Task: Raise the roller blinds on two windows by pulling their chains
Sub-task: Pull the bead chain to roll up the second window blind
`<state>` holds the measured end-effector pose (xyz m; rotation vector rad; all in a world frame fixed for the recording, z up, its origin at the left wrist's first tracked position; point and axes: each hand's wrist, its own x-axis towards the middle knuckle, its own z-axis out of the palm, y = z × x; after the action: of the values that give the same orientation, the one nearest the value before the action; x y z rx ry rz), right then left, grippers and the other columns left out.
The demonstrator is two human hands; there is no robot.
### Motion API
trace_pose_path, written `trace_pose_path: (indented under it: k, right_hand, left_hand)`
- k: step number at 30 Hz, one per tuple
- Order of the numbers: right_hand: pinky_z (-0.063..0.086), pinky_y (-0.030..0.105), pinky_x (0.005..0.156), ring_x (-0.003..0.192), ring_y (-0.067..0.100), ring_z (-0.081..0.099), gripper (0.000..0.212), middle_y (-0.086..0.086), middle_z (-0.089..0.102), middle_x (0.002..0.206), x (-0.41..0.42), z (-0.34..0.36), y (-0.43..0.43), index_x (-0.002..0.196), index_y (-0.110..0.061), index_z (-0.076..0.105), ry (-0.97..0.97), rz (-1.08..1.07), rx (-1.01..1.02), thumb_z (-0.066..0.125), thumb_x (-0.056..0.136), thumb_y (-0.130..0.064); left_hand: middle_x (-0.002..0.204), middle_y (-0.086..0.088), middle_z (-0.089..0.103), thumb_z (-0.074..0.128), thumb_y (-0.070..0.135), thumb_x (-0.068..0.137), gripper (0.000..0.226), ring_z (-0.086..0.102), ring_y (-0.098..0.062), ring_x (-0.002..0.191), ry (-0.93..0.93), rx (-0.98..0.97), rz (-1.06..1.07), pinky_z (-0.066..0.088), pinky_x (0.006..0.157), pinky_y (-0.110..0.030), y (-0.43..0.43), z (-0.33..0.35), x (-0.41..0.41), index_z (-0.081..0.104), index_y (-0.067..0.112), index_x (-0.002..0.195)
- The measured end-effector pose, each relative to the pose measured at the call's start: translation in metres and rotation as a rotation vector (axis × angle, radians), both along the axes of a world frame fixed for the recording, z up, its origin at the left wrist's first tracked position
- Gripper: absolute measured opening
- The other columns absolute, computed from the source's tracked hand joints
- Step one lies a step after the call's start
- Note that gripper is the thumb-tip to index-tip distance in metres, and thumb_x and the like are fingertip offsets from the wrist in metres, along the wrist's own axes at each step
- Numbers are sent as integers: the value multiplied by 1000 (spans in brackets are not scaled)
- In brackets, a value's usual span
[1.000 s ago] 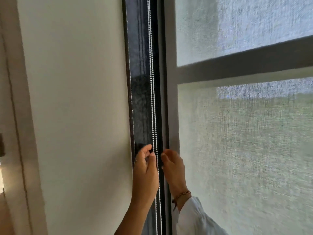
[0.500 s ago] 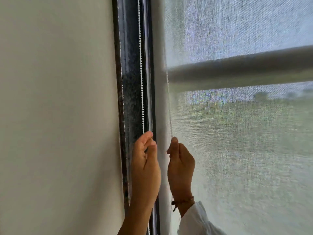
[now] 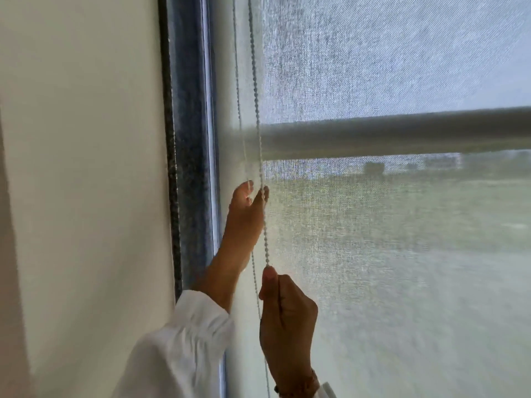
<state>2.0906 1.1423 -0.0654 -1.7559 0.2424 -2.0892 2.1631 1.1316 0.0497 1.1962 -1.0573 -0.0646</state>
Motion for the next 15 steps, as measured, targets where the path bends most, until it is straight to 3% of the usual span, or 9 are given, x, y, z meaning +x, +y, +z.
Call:
trace_pose_path:
  k: [2,5,8,11,13,15]
  right_hand:
    - [22,20,37,38,16,32,59,6,39,39,-16,-2,12,51,-7,41,20,-32,-25,34,95,-47]
    - [22,13,37,40,16,37,57,7,43,38,-48,-9,31,50,-8,43,40,-81,-51,35,95,-44]
    - [22,15,36,40,10,28,55,5,40,37,-79,-25,54,50,-10,39,76,-130,-65,36,96,-42]
    - [25,20,33,38,11,26,53,5,39,38,-108,-45,80,51,-13,37,117,-148,-55,37,97,-39]
    - [21,3,39,41,4,26,47,2,41,38,-124,-57,97,55,-19,36,141,-146,-57,36,97,-39]
    - [16,-2,46,45,1,26,43,2,40,38,-137,-62,115,57,-21,35,170,-144,-44,36,97,-39]
  left_hand:
    - [137,-1,47,46,37,93,44,47,-19,123,11,25,-99,36,105,-35,4,1,-19,38,17,132]
    - [98,4,62,45,27,95,17,61,-14,89,135,-52,-178,50,79,-30,23,4,-45,52,21,109]
    - [83,0,61,43,23,95,13,59,-14,74,310,-129,-165,52,69,-31,48,13,-72,55,19,95]
    - [85,1,62,39,25,96,20,57,-12,77,287,-185,-140,48,71,-29,78,18,-99,56,15,101]
    - [91,-1,64,38,28,97,28,58,-16,85,277,-237,-132,46,77,-29,102,20,-117,60,13,106]
    - [105,-7,66,37,33,97,32,58,-24,100,255,-257,-119,45,87,-33,127,21,-137,65,18,102]
